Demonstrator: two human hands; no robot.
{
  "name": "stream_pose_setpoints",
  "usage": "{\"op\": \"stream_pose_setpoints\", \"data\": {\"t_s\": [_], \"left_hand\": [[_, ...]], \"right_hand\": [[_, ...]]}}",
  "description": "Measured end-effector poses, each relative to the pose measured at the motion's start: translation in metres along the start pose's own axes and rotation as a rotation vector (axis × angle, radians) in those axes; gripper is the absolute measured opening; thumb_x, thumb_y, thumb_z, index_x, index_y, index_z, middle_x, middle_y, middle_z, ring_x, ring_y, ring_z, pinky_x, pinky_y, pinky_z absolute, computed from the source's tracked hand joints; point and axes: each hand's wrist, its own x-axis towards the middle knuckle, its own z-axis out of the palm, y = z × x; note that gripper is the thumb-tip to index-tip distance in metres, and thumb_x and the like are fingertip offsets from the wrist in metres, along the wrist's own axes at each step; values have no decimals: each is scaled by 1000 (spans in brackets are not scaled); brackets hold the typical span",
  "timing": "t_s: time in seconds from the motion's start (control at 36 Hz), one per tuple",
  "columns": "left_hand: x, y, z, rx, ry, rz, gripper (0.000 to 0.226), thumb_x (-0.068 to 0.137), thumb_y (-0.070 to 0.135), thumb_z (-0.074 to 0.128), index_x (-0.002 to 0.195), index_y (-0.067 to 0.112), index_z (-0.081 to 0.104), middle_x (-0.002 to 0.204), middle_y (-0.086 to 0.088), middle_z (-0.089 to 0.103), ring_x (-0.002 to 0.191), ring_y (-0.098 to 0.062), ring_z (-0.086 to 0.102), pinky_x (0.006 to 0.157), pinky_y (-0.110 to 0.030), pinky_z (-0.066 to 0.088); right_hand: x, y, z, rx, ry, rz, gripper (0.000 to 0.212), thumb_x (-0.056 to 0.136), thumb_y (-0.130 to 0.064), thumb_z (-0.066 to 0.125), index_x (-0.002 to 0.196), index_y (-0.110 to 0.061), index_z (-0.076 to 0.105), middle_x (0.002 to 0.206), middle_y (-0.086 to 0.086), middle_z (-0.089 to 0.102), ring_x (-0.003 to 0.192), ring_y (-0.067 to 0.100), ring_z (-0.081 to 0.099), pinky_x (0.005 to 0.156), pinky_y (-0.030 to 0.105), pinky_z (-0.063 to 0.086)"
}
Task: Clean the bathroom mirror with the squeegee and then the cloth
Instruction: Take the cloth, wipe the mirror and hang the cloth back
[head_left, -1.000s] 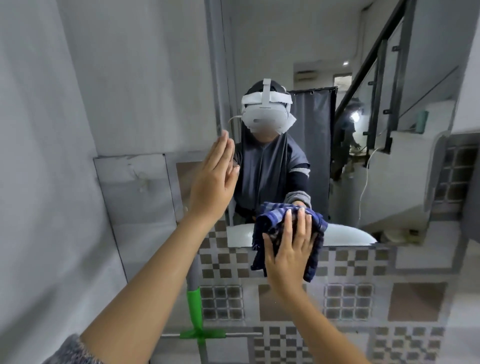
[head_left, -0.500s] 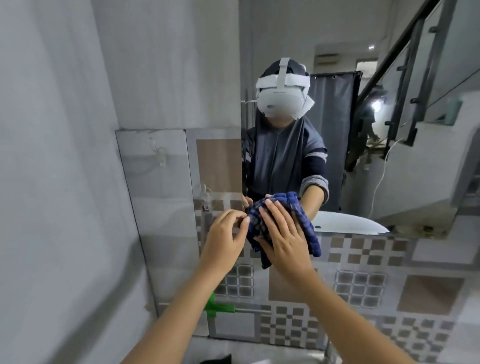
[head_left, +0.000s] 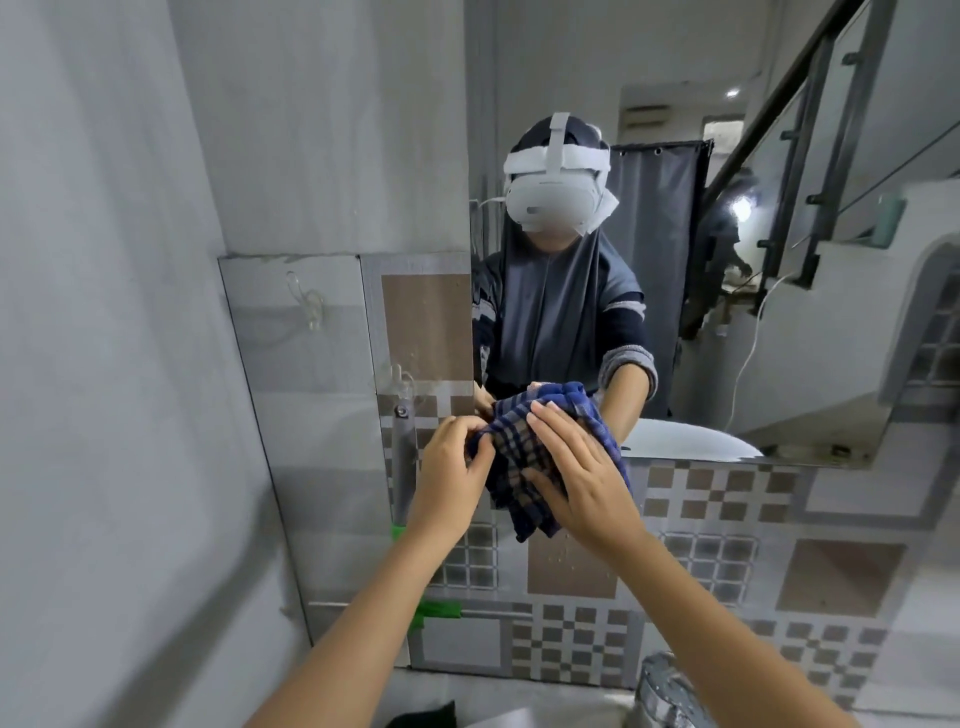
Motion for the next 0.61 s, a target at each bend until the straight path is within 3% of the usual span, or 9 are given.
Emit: {"op": "stream_pose_setpoints", "data": {"t_s": [0.08,0.19,0.28,0.36,0.47,0.61], "left_hand": [[-1,8,0,-11,64,25,12,89,12,55,99,8,61,95,-3,63,88,-13,57,78,-23,49],[-2,30,-2,-59,79,128,10,89,9,56,97,8,61,94,0,61,87,-3,53,79,-9,42],[0,44,-5,-85,61,192,11,89,10,56,98,8,61,95,-1,61,89,-5,54,79,-12,43],[0,54,-11,-92,62,218,12,90,9,55,100,8,61,96,-2,61,92,-9,55,82,-14,43],[-5,62,-23,-87,59,240,12,90,8,54,100,8,61,97,-3,61,94,-13,57,85,-21,45],[-14,68,-39,-72,130,225,10,88,7,57,96,8,62,93,-3,63,87,-7,57,79,-16,46]], "right_hand": [[-7,-1,-3,33,61,41,46,92,-17,51,136,-7,41,141,6,45,137,14,31,115,30,26],[-12,-8,-7,115,213,186,42,92,-14,50,133,-8,42,136,6,47,131,13,37,113,25,28],[-13,-17,-12,178,346,318,39,91,-17,49,129,-10,43,131,6,47,127,12,38,111,20,27],[-13,-23,-16,231,429,436,39,88,-17,55,125,-9,46,126,13,48,122,14,40,109,26,33],[-14,-32,-25,274,447,535,38,82,-10,67,117,-3,54,118,16,50,113,14,43,98,34,42],[-14,-42,-41,352,441,602,35,77,-16,73,108,-6,58,104,6,56,92,4,49,82,19,47]]}}
